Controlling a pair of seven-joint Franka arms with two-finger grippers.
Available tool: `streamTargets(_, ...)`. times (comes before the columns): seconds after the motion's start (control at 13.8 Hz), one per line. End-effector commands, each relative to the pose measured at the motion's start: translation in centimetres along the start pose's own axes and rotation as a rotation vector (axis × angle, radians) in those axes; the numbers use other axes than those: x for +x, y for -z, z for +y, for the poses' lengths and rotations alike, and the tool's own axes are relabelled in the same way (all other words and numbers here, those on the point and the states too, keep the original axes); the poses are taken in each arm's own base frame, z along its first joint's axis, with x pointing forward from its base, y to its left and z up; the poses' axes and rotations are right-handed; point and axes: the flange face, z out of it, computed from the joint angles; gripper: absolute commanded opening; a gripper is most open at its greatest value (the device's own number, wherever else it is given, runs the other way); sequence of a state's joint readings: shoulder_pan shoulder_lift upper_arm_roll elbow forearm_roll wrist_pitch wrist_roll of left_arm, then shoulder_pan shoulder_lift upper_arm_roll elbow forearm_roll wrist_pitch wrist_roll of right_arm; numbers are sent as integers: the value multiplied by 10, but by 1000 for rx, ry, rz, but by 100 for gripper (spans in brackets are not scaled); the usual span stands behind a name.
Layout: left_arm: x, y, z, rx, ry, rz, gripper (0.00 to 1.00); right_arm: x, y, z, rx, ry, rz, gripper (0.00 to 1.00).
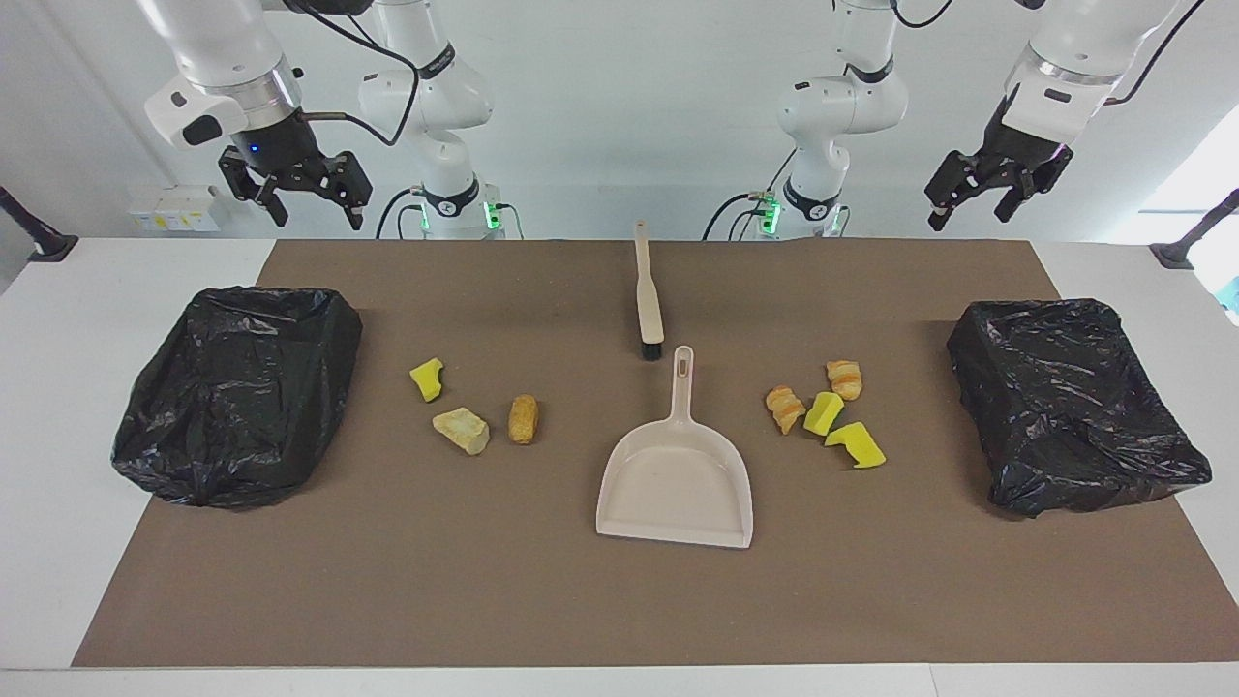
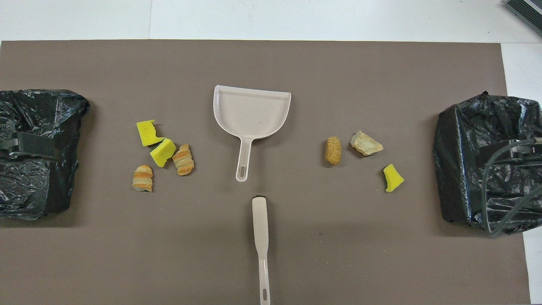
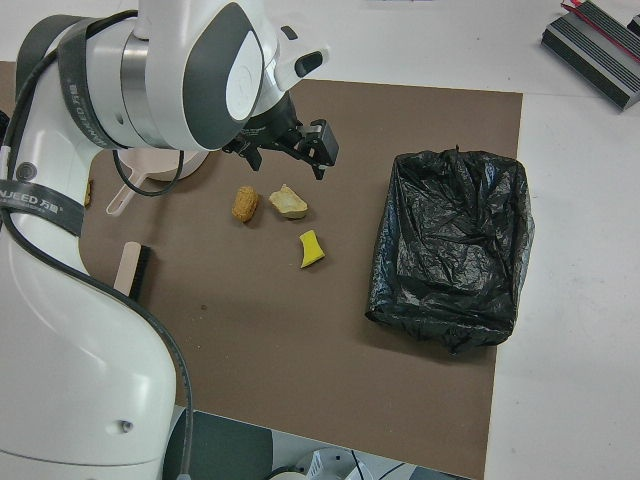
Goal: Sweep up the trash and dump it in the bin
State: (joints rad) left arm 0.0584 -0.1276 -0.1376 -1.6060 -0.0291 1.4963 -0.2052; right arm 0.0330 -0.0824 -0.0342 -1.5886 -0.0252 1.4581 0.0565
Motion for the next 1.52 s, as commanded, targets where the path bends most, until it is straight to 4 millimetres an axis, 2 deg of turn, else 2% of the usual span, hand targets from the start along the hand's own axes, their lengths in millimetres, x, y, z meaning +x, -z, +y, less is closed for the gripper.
streamTargets(0.0,-1,0,-2,-4,10,-2,100,-11,0,1,18,12,-4,100)
streamTargets(1.16,-1,0,-1,-5,10,-2,100,-12,0,0,18,14,-11,100)
streamTargets(1.38,2,-1,-12,2,14,11,100,-11,0,0,20,11,-11,100)
streamTargets(1.45,0,-5,-10,5,-7,0,100,-11,0,1,18,9,-10,100)
